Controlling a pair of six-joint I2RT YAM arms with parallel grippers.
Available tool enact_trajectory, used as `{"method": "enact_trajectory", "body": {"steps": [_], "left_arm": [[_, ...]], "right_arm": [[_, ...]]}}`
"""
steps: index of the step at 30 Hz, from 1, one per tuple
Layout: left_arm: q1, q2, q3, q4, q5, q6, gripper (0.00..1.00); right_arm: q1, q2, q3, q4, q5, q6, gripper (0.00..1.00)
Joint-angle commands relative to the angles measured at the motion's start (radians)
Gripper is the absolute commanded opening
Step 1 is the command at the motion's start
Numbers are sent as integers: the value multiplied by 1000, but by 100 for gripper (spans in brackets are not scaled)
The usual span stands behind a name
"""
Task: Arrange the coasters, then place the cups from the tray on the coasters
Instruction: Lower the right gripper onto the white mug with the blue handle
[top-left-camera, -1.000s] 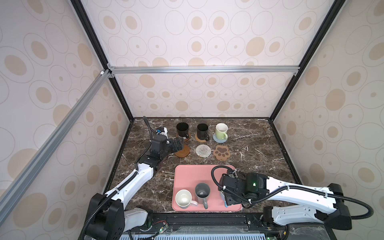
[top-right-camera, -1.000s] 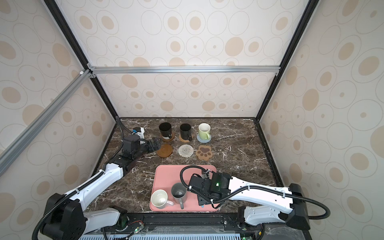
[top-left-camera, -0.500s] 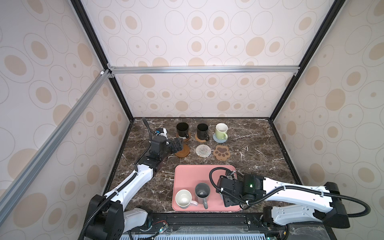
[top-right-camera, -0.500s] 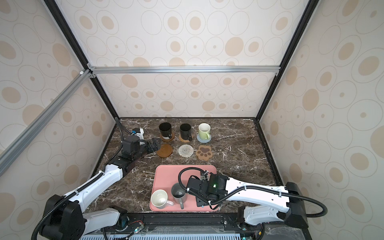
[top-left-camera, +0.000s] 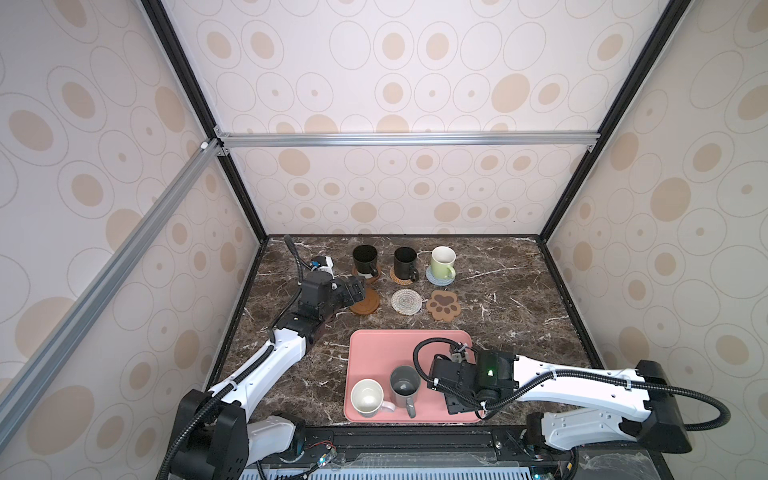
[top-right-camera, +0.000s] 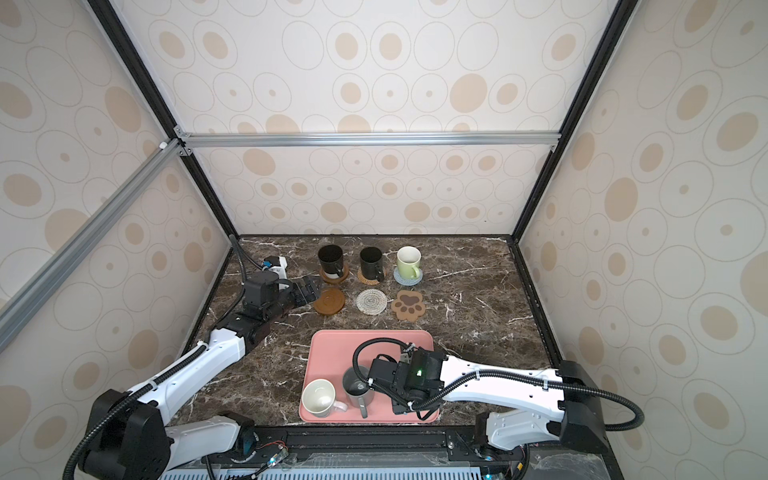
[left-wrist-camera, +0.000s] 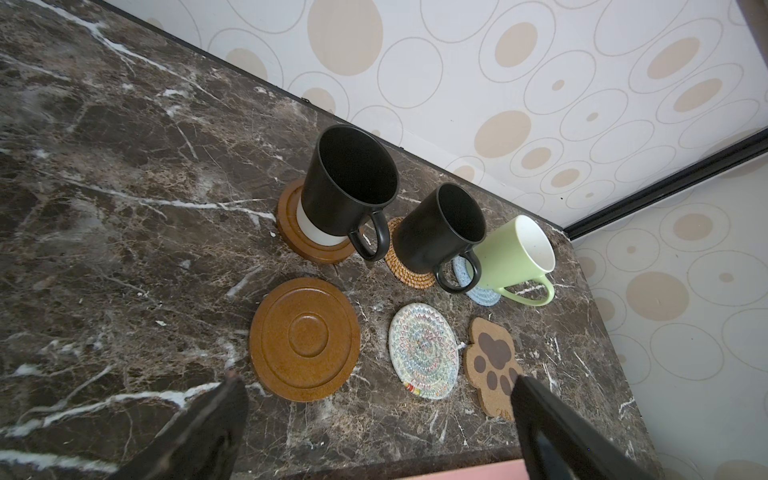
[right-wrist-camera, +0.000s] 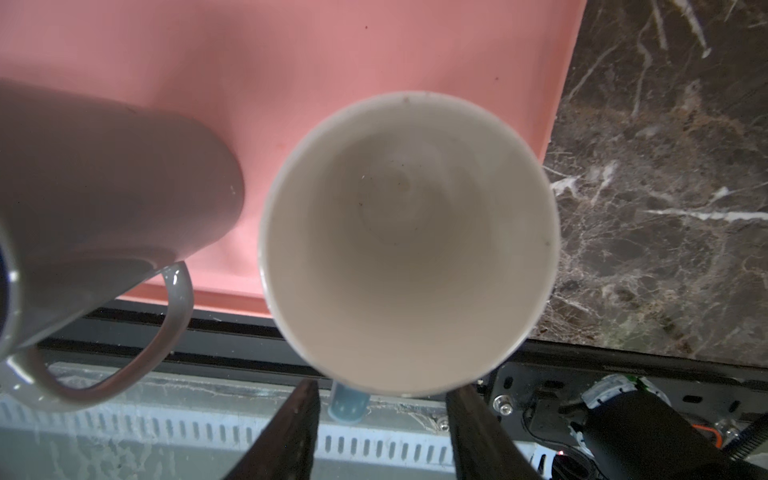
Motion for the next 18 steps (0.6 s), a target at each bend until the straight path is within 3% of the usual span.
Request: {"method": "enact_trajectory", "body": {"steps": [1, 6, 18], "left_arm": [[9, -24, 1, 6, -1, -21, 100], [9, -23, -1, 6, 5, -32, 100], [9, -30, -5, 9, 9, -48, 100]], "right_arm": [[6, 13, -13, -6, 69, 28, 52], [-7, 21, -9, -6, 126, 0, 50], [-120, 13, -58, 90, 100, -144, 43]]}}
